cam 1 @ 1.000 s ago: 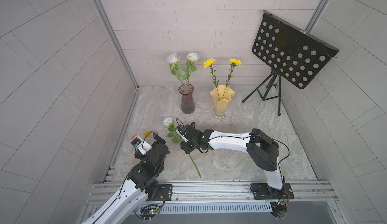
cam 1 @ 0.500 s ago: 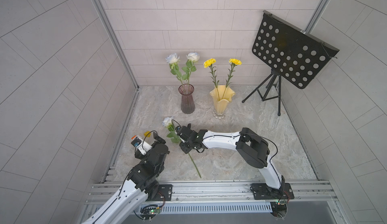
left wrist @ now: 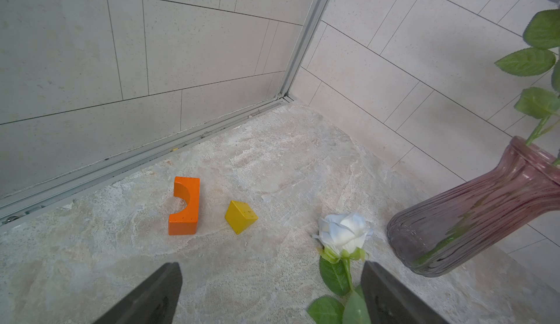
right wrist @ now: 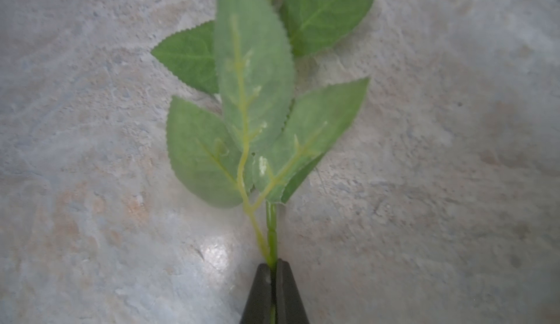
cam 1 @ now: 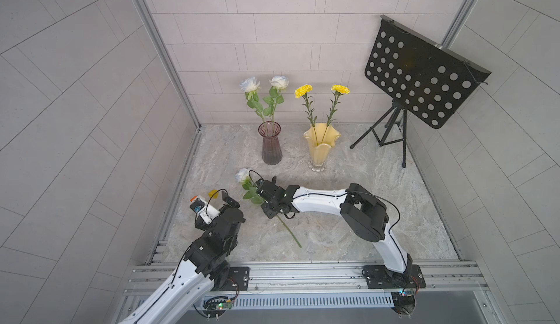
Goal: Arrange the flowers in different vases according to their colors
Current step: Pick up the flower at the center of the board, then insert the flower into the vase.
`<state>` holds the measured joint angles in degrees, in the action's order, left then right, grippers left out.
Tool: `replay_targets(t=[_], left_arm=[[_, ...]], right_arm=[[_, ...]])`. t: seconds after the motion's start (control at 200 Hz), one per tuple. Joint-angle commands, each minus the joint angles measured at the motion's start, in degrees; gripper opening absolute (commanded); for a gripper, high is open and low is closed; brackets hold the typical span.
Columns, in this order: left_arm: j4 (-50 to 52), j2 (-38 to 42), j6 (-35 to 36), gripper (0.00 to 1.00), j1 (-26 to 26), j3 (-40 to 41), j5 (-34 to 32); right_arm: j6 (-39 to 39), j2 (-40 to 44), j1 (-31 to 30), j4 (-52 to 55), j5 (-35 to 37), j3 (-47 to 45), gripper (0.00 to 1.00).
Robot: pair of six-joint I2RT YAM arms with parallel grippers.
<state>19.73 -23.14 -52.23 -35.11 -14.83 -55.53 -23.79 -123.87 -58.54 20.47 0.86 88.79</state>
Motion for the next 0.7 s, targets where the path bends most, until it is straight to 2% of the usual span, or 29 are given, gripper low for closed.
replay_targets(t=[0.0, 0.14, 0.205, 0.315, 0.46, 0.58, 0.695], left_arm=[[-0.82, 0.46, 1.53, 1.0, 0.31, -0.07, -0.38], [-0.99, 1.87, 3.6, 1.0, 0.31, 0.1, 1.17], [-3.21, 3.18, 7.42, 1.0, 0.3, 0.85, 3.94], [-11.97, 6.27, 18.41, 1.0, 0.37, 4.19, 16.07], [-21.14, 8.22, 25.99, 1.0, 0.39, 7.24, 31.24], [-24.78, 3.94, 27.57, 1.0, 0.31, 5.89, 36.93], [-25.15, -7.03, 28.82, 1.0, 0.23, 0.82, 40.74]], right_arm=[[-0.41, 4.27, 0.45, 4.33, 3.19, -2.79, 0.0], [0.43, 13.37, 0.95, 3.56, 5.51, -6.7, 0.0], [0.6, 18.64, 1.62, 2.48, 6.3, -9.21, 0.0], [0.52, 28.19, 3.6, 0.1, 6.37, -13.96, 0.0], [0.69, 40.39, 6.43, -4.71, 5.51, -20.12, 0.0], [1.33, 47.82, 8.35, -8.49, 5.84, -22.76, 0.0], [3.0, 51.16, 9.57, -13.89, 9.3, -23.23, 0.0]])
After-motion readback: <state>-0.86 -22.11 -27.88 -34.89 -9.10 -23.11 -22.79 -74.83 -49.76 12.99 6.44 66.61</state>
